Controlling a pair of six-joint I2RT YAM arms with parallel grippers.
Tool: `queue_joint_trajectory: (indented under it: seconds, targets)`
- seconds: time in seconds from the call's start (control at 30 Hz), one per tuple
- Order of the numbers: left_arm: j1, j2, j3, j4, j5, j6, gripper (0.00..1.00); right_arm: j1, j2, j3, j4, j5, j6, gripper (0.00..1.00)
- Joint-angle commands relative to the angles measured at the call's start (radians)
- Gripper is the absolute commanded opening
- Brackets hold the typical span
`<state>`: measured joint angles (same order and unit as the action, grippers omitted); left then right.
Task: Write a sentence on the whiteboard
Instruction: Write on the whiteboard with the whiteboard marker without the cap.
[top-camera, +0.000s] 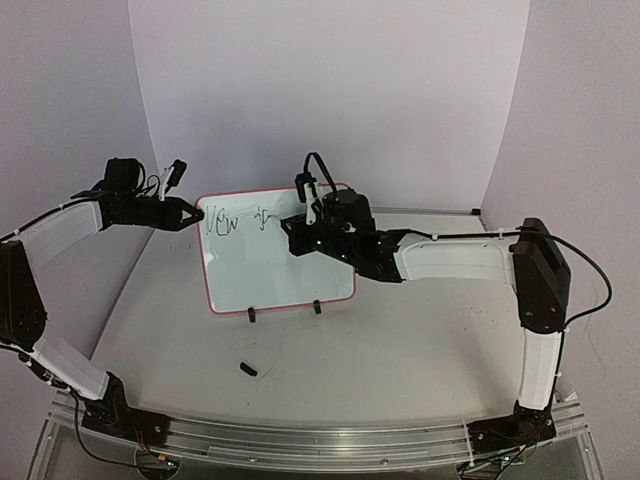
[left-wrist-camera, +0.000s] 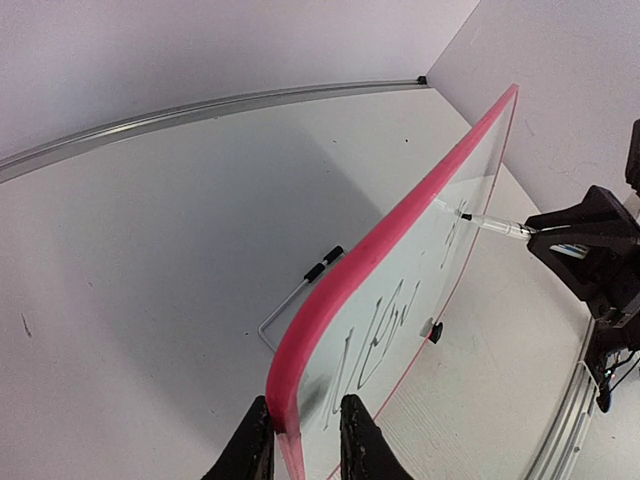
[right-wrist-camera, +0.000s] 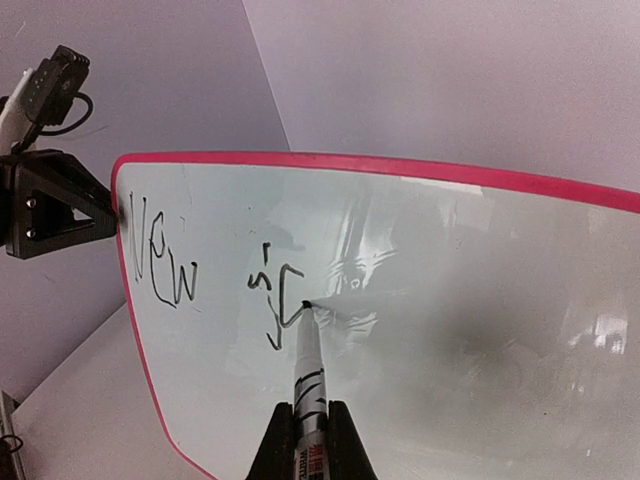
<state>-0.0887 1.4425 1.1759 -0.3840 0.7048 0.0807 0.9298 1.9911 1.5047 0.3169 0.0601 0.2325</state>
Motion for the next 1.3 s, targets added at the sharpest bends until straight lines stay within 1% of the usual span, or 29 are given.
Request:
queue_joint_trajectory:
  seconds: [0.0, 0.47, 0.57, 0.7, 0.87, 0.97, 1.27]
  targets:
    - [0.001, 0.003, 0.017, 0.022, 0.019, 0.011, 0.22, -0.008, -0.005, 0.052, 0.008, 0.019, -0.01, 0.0]
    - [0.002, 0.001, 0.015, 0.022, 0.018, 0.01, 0.21, -0.008, 0.018, 0.074, 0.001, -0.009, -0.005, 0.0]
    - [0.001, 0.002, 0.013, 0.022, 0.014, 0.01, 0.21, -0.008, 0.004, 0.061, 0.006, -0.043, -0.011, 0.0]
    - [0.001, 0.007, 0.016, 0.019, 0.001, 0.007, 0.2, -0.005, -0.047, 0.001, 0.05, -0.053, -0.012, 0.0]
    - [0.002, 0.013, 0.018, 0.016, -0.01, 0.006, 0.19, 0.005, -0.095, -0.053, 0.08, -0.052, -0.013, 0.0]
    - [0.002, 0.012, 0.017, 0.017, -0.01, 0.006, 0.19, 0.009, -0.099, -0.063, 0.083, -0.026, -0.018, 0.0]
    - [0.001, 0.01, 0.016, 0.016, -0.016, 0.007, 0.19, 0.009, -0.068, -0.033, 0.085, 0.012, -0.026, 0.0]
